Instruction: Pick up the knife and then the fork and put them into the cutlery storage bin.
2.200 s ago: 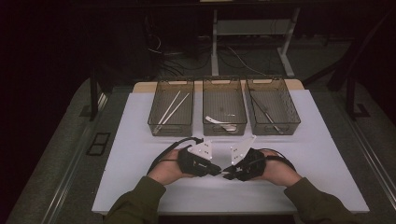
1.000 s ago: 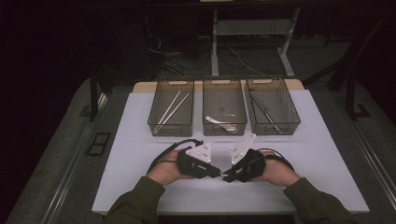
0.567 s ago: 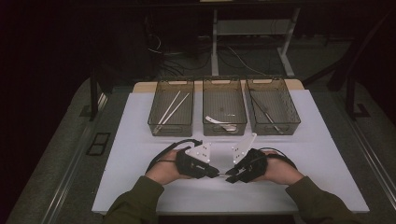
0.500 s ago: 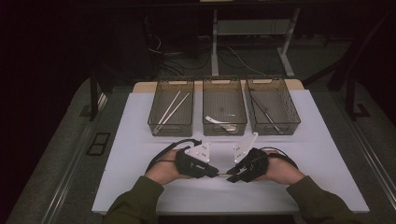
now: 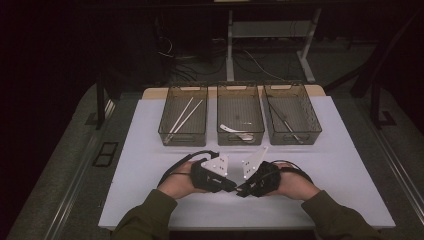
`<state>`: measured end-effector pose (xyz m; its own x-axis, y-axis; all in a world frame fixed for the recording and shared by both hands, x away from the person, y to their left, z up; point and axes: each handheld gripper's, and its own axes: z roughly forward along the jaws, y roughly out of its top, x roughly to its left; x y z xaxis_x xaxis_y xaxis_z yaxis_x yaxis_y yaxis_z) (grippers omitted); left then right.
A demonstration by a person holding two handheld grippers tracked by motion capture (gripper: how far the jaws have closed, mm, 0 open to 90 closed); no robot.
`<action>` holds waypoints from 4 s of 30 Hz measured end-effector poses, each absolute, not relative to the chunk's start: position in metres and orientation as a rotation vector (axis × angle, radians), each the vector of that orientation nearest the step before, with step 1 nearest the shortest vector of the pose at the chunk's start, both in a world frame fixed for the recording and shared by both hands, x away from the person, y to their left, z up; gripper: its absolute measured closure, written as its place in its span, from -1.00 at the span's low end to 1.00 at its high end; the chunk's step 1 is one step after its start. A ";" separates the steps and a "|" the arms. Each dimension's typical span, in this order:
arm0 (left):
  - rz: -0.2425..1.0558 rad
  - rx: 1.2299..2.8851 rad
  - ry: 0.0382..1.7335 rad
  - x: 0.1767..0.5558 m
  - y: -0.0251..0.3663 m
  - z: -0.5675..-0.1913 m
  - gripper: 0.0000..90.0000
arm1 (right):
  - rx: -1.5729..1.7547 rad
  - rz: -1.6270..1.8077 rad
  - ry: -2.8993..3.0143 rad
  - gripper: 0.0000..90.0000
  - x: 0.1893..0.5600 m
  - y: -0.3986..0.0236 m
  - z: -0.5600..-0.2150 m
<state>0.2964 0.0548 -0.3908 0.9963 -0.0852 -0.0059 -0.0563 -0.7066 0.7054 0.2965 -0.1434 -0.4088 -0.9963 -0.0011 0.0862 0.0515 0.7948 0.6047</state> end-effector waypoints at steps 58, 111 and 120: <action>0.223 2.004 0.645 0.269 0.170 -0.421 -1.00 | -1.099 -1.410 -2.898 0.93 0.393 -0.297 -0.352; 0.207 2.024 0.592 0.270 0.167 -0.420 -1.00 | -1.855 -0.980 -2.701 0.72 0.478 -0.309 -0.405; 0.213 2.025 0.594 0.273 0.167 -0.420 -1.00 | -1.871 -1.073 -2.632 0.28 0.478 -0.310 -0.403</action>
<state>0.2727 0.1667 -0.4197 0.8651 0.4930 -0.0929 0.3217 -0.4031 0.8568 0.4779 -0.3102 -0.4029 -0.3715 0.9176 0.1413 0.7548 0.2098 0.6215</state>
